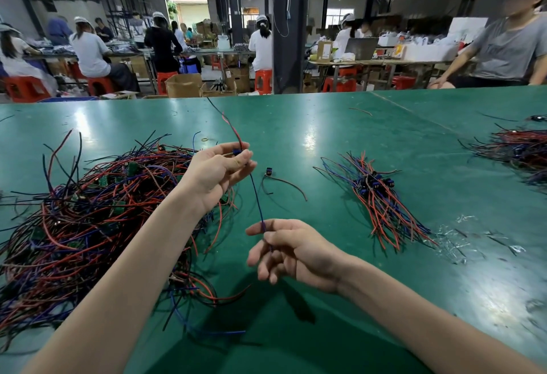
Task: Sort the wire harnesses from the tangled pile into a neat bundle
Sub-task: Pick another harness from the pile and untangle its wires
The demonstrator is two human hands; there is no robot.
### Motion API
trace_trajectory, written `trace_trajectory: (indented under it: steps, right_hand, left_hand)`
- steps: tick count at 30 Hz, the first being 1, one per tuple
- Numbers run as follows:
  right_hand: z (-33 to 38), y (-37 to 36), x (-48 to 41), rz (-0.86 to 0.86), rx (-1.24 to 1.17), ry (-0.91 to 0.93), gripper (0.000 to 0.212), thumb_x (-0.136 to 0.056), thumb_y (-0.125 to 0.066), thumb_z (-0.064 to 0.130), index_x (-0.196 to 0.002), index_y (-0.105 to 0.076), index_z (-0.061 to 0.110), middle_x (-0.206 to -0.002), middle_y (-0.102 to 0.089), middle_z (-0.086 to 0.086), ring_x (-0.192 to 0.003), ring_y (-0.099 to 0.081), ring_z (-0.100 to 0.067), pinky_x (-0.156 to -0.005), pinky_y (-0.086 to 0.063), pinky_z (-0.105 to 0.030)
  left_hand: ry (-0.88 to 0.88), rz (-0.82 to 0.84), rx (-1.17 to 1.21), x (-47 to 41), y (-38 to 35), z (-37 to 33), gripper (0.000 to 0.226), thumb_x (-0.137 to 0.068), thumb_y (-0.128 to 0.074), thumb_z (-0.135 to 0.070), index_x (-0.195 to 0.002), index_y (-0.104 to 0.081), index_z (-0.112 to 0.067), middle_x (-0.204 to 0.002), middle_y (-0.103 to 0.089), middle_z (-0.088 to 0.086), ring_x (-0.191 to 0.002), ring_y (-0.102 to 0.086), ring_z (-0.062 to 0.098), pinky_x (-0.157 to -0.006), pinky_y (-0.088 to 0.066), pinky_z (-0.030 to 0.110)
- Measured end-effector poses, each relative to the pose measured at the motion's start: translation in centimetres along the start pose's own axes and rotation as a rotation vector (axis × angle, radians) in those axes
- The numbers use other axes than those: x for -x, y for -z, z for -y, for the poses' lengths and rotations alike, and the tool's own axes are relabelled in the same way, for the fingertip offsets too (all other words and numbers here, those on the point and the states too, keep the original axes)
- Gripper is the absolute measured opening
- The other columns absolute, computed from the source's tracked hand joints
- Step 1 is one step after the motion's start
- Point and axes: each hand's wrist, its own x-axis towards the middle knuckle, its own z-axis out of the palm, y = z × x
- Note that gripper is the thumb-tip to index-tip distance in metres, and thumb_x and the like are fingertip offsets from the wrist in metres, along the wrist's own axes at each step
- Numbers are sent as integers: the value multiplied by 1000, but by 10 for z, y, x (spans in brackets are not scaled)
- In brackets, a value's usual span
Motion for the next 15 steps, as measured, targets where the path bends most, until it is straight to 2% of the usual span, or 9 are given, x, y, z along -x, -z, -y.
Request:
trace_trajectory:
  steps: [4, 11, 15]
  right_hand:
    - [-2, -5, 1, 17, 110, 54, 24, -96, -26, -5, -103, -43, 9, -76, -71, -12, -51, -64, -18, -46, -44, -21]
    - [6, 5, 0, -121, 43, -43, 28, -93, -23, -4, -99, -48, 8, -58, -66, -8, -36, -54, -11, -36, -35, -17]
    - [2, -5, 3, -87, 274, 59, 25, -95, -22, -4, -102, -41, 11, -67, -69, -12, -45, -61, -17, -41, -35, -21]
  left_hand:
    - [3, -16, 0, -2, 4, 0, 13, -86, -54, 11, -88, -61, 0, -84, -61, 12, -56, -66, 13, -56, -56, 18]
    - [10, -8, 6, -3, 4, 1, 14, -86, -55, 12, -89, -61, 1, -84, -61, 13, -58, -67, 15, -57, -56, 18]
    - [11, -13, 17, -3, 7, -1, 14, -86, -54, 12, -89, -61, 0, -85, -61, 13, -60, -65, 16, -57, -56, 18]
